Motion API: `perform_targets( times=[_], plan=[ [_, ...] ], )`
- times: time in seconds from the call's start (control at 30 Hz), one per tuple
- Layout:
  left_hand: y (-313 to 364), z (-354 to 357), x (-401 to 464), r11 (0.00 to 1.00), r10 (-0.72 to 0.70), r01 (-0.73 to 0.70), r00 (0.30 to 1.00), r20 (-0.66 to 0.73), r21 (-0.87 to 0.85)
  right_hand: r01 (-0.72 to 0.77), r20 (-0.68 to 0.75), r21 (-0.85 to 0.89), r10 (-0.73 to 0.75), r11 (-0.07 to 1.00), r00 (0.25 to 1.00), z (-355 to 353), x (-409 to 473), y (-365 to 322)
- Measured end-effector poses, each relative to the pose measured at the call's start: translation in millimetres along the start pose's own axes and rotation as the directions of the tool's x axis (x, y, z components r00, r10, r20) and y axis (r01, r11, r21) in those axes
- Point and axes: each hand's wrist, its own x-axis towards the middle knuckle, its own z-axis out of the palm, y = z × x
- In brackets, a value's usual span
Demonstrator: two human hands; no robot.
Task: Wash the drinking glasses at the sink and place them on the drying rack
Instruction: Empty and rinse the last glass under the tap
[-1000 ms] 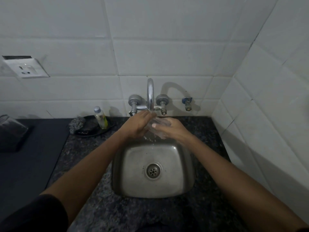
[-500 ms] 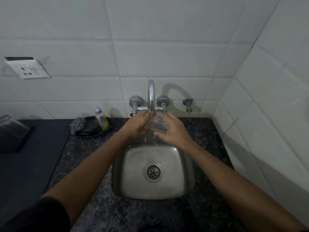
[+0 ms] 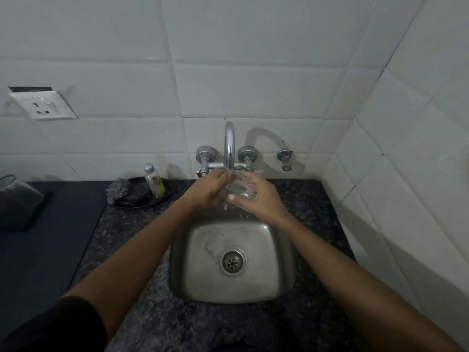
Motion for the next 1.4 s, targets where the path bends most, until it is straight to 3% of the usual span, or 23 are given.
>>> perform_targets(
  times=[0.07,0.1,0.2,0.27,0.33,0.4,0.47,0.53,0.63,0.7,0.8,0.87,1.0,1.13,1.23,1.33,1.4],
  plan=[
    [0,1,-2,1.0,-0.009,0.009,0.999,-0.033,0.016,-0.305,0.129,0.241,0.281,0.921,0.951,-4,3,-5],
    [1,2,-3,1.0,-0.008,0.009,0.999,-0.054,0.019,-0.325,0.163,0.229,0.294,0.917,0.942,-6,4,-5],
    [2,7,-3,0.998,-0.069,0.068,0.994,-0.088,-0.012,-0.068,0.071,-0.016,0.069,0.998,0.995,-7,-2,-11],
    [1,4,1,0.984,-0.165,0.158,0.983,-0.081,-0.082,0.088,0.017,-0.164,-0.087,0.982,0.996,-8,-4,-13],
    [0,-1,5,0.948,-0.269,0.264,0.963,-0.002,-0.177,0.204,0.005,-0.248,-0.209,0.947,0.978,-9,-3,-11],
    [2,-9,10,0.851,-0.365,0.397,0.918,0.157,-0.345,0.275,0.034,-0.314,-0.278,0.909,0.96,-11,0,-8],
    [4,-14,10,0.663,-0.292,0.468,0.88,0.374,-0.584,0.353,0.086,-0.406,-0.35,0.843,0.933,-13,3,-3],
    [4,-16,4,0.392,-0.212,0.54,0.841,0.498,-0.745,0.417,0.129,-0.436,-0.403,0.798,0.906,-15,3,0],
    [4,-11,-3,-0.109,-0.254,0.609,0.747,0.614,-0.786,0.47,0.163,-0.479,-0.451,0.742,0.877,-14,3,1],
    [4,0,-4,-0.272,-0.329,0.584,0.69,0.645,-0.765,0.529,0.215,-0.52,-0.497,0.671,0.841,-11,4,1],
    [6,17,3,-0.309,-0.456,0.598,0.589,0.667,-0.739,0.653,0.313,-0.554,-0.597,0.517,0.739,-4,4,1],
    [10,22,6,-0.363,-0.493,0.555,0.567,0.66,-0.749,0.689,0.321,-0.563,-0.647,0.457,0.692,-1,4,0],
    [13,30,5,-0.498,-0.553,0.372,0.559,0.617,-0.783,0.625,0.255,-0.646,-0.647,0.438,0.718,-4,4,1],
    [16,45,-2,-0.586,-0.529,0.29,0.571,0.628,-0.757,0.62,0.237,-0.688,-0.69,0.378,0.684,-3,-2,12],
    [23,49,-5,-0.653,-0.512,0.187,0.605,0.609,-0.734,0.629,0.241,-0.593,-0.634,0.503,0.734,-2,0,13],
    [25,54,-2,-0.64,-0.518,0.159,0.634,0.575,-0.752,0.542,0.407,-0.522,-0.366,0.659,0.837,-3,8,-4],
    [29,57,1,-0.656,-0.524,0.12,0.638,0.564,-0.745,0.477,0.494,-0.524,-0.205,0.705,0.845,-6,19,-20]
  ],
)
